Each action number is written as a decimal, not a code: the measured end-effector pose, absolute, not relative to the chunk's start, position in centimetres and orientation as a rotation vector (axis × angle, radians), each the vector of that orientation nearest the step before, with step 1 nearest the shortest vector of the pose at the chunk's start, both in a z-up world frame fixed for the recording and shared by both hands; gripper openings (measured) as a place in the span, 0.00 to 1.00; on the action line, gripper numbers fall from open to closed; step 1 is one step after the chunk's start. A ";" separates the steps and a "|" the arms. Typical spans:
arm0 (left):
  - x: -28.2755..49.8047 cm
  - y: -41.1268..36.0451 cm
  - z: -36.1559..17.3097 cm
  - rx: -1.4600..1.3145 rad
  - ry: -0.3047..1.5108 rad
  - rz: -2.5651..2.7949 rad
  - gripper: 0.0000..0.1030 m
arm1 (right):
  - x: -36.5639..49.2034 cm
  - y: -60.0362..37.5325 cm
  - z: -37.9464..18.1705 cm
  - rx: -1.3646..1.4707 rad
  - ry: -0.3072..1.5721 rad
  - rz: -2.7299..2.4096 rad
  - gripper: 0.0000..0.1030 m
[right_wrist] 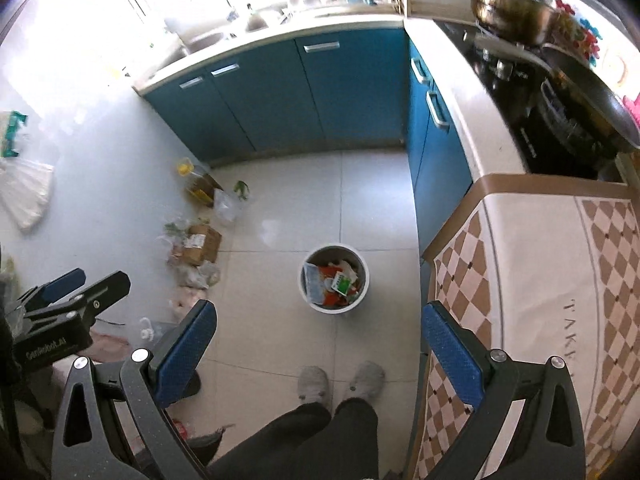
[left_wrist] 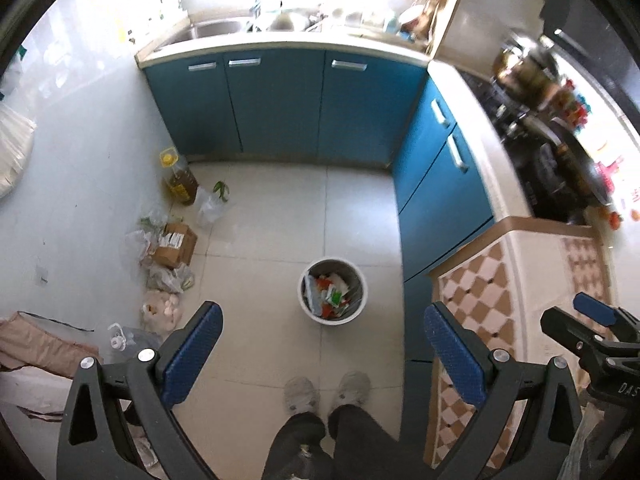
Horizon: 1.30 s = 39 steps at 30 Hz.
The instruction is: Collect trash
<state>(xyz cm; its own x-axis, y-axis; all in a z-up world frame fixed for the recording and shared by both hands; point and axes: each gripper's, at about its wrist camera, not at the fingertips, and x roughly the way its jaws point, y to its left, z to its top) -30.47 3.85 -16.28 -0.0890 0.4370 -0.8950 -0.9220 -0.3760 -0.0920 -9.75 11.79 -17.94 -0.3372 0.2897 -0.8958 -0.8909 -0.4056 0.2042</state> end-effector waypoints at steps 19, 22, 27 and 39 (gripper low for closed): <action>-28.9 -1.4 -7.7 -1.134 0.424 1.500 1.00 | -8.0 6.7 -7.7 -0.975 0.991 2.051 1.00; -28.7 -2.0 -7.4 -1.149 0.400 1.491 1.00 | -8.0 6.5 -7.3 -0.986 1.000 2.067 1.00; -28.8 -2.5 -7.1 -1.156 0.385 1.499 1.00 | -7.9 6.2 -6.6 -0.997 0.999 2.083 1.00; -28.7 -2.8 -7.4 -1.180 0.385 1.491 1.00 | -8.0 6.4 -6.5 -1.020 1.017 2.104 1.00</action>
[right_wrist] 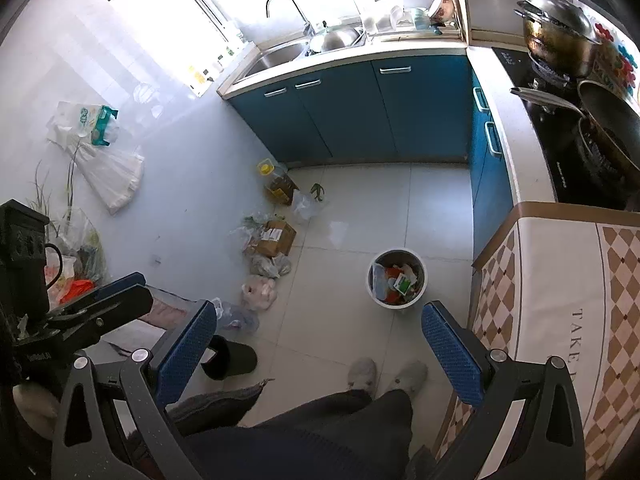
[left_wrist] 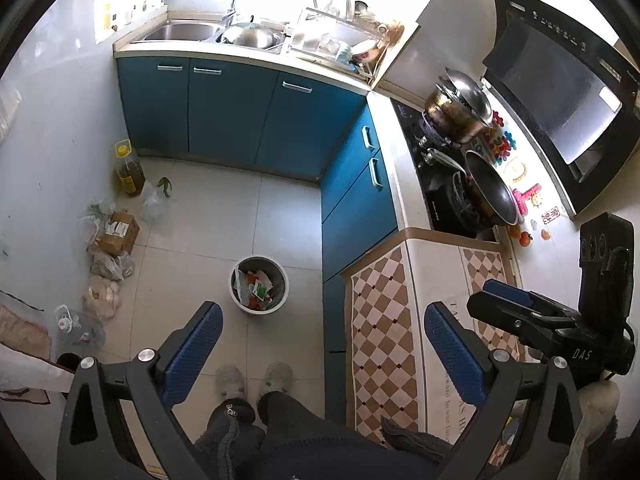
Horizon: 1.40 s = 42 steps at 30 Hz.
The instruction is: Collect trash
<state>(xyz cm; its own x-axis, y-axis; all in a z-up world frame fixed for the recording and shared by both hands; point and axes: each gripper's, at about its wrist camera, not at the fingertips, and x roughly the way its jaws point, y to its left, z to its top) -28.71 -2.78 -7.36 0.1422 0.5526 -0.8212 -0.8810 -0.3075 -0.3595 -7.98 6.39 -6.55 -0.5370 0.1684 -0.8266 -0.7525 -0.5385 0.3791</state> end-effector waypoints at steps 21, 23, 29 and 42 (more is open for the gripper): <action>-28.2 -2.5 -7.8 -1.184 0.415 1.481 1.00 | -7.8 6.6 -6.9 -1.037 1.032 2.106 1.00; -28.0 -2.5 -7.9 -1.184 0.415 1.480 1.00 | -7.8 6.5 -6.9 -1.038 1.031 2.108 1.00; -27.5 -2.6 -8.1 -1.181 0.414 1.478 1.00 | -7.6 6.1 -7.1 -1.037 1.035 2.105 1.00; -26.8 -2.2 -7.9 -1.175 0.412 1.474 1.00 | -7.1 5.8 -6.9 -1.025 1.032 2.101 1.00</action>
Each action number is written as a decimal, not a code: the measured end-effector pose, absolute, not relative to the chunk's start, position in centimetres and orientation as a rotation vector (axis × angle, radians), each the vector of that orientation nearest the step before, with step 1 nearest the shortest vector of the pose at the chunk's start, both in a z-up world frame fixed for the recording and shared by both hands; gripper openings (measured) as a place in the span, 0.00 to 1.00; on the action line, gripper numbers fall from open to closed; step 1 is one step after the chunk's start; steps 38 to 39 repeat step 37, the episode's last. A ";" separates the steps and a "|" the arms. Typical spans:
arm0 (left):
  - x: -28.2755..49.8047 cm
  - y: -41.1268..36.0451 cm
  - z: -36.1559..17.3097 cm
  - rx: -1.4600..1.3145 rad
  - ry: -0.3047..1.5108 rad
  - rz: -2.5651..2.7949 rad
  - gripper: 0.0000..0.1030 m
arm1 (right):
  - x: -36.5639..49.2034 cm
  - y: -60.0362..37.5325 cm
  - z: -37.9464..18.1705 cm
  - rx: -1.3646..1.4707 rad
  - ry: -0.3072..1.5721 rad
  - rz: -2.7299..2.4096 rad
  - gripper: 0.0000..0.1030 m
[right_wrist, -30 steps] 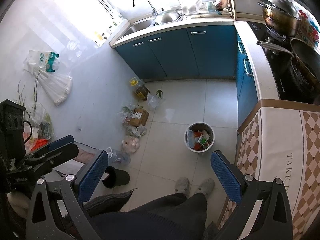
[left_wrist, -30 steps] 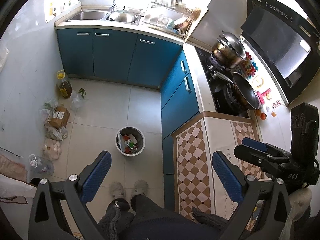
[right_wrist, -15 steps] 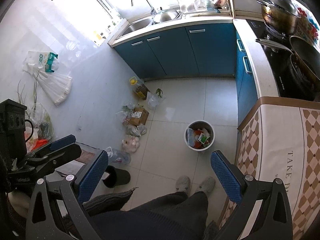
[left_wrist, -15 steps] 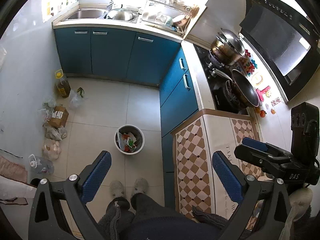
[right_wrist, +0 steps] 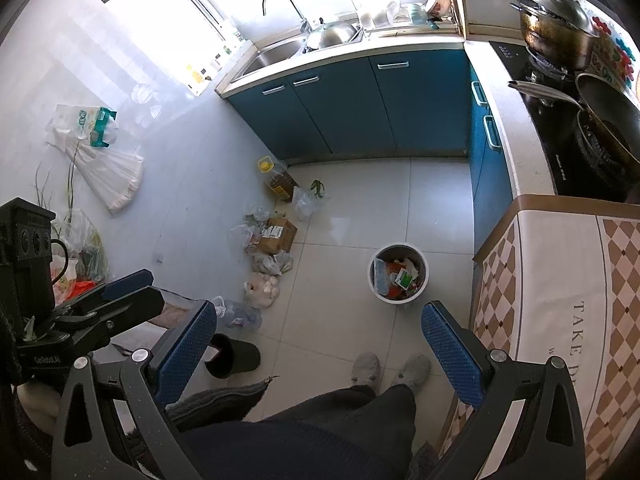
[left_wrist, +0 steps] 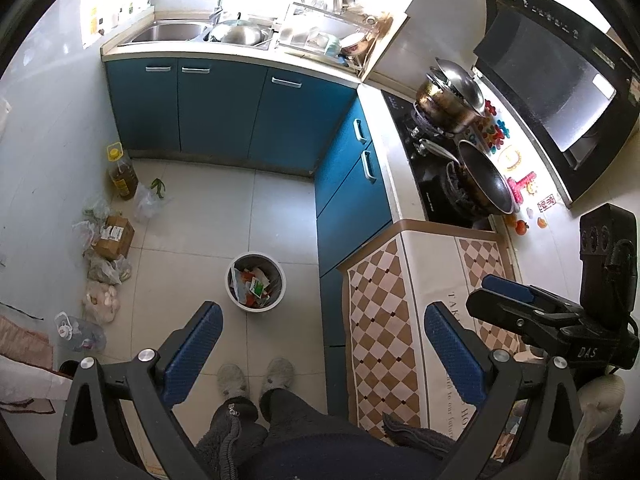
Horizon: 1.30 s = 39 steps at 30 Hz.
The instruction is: Collect trash
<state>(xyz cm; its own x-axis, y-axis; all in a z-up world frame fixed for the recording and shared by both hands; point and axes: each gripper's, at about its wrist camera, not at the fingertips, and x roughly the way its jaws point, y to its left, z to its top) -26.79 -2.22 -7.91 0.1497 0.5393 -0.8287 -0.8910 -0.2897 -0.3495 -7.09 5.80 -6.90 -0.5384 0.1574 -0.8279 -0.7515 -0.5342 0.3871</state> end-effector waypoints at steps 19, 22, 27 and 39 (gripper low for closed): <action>-27.3 -1.3 -6.8 -1.157 0.406 1.469 1.00 | -7.3 6.0 -6.1 -1.019 1.027 2.119 1.00; -27.5 -1.1 -6.5 -1.154 0.406 1.467 1.00 | -7.2 6.1 -5.9 -1.018 1.026 2.124 1.00; -27.5 -1.0 -6.4 -1.153 0.405 1.467 1.00 | -7.2 6.0 -5.7 -1.013 1.022 2.130 1.00; -28.2 -1.1 -6.0 -1.153 0.400 1.464 1.00 | -7.3 6.0 -5.7 -1.011 1.024 2.131 1.00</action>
